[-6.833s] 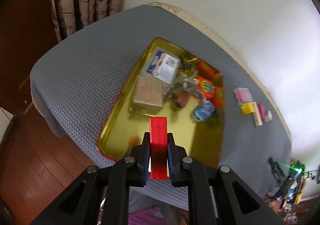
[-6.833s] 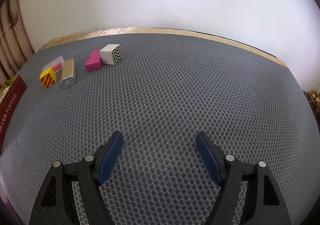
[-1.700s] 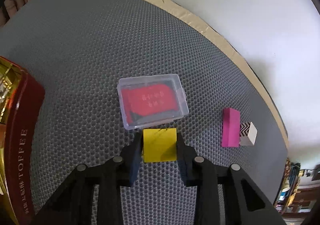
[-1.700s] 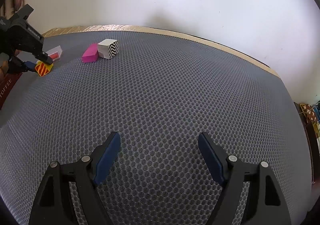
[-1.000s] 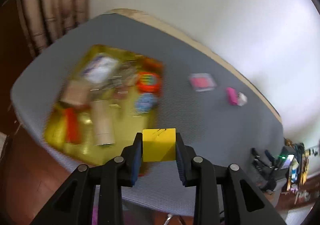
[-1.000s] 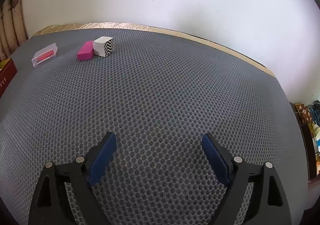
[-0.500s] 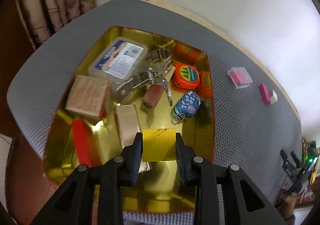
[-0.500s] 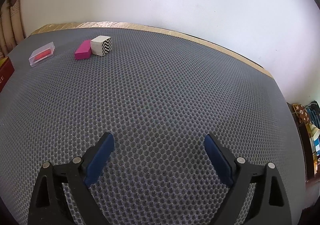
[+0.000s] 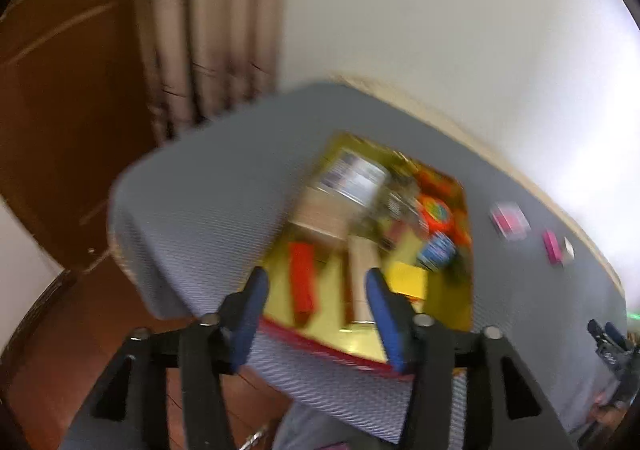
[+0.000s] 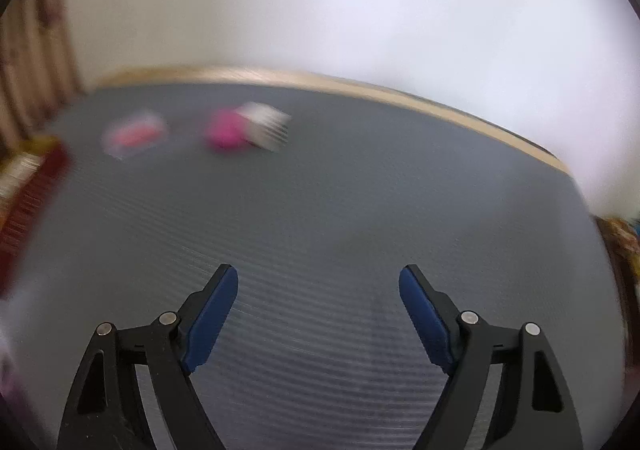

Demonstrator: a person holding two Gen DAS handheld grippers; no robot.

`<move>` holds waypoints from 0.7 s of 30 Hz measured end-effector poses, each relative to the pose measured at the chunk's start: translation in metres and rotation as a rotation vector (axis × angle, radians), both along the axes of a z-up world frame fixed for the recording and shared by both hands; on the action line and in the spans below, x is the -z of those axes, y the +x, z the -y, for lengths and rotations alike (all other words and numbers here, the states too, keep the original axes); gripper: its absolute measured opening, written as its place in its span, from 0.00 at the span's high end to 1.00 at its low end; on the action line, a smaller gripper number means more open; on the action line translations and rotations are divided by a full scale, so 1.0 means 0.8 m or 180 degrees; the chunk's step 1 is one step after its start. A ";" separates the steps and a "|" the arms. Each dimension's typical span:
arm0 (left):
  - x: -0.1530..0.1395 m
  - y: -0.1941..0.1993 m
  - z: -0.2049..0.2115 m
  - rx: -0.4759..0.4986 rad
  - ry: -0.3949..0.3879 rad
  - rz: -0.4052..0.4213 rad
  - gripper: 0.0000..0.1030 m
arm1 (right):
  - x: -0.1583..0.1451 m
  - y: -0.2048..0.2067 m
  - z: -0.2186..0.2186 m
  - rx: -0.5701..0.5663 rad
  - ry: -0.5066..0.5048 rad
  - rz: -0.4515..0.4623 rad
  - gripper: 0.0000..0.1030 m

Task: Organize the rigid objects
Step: 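Carry the yellow block into the tin and open the left tool, then grasp the clear box with red contents with the right tool and drop it in the tin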

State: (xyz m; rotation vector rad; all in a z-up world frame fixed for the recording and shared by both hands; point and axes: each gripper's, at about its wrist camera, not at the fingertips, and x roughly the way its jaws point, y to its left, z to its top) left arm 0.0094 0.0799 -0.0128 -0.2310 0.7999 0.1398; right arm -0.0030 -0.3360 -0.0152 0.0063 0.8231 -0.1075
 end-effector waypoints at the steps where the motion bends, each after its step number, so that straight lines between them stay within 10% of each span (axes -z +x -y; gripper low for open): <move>1: -0.001 -0.007 -0.007 -0.0060 -0.0028 0.0056 0.45 | -0.017 0.017 -0.029 -0.0244 0.0019 0.0064 0.08; 10: 0.012 -0.006 -0.029 -0.0069 -0.0083 0.0066 0.45 | -0.012 0.184 -0.161 -0.0807 -0.0284 -0.0328 0.00; 21: 0.031 0.013 -0.024 0.0072 -0.0103 -0.0180 0.45 | 0.045 0.276 -0.166 -0.0775 -0.0272 -0.0713 0.04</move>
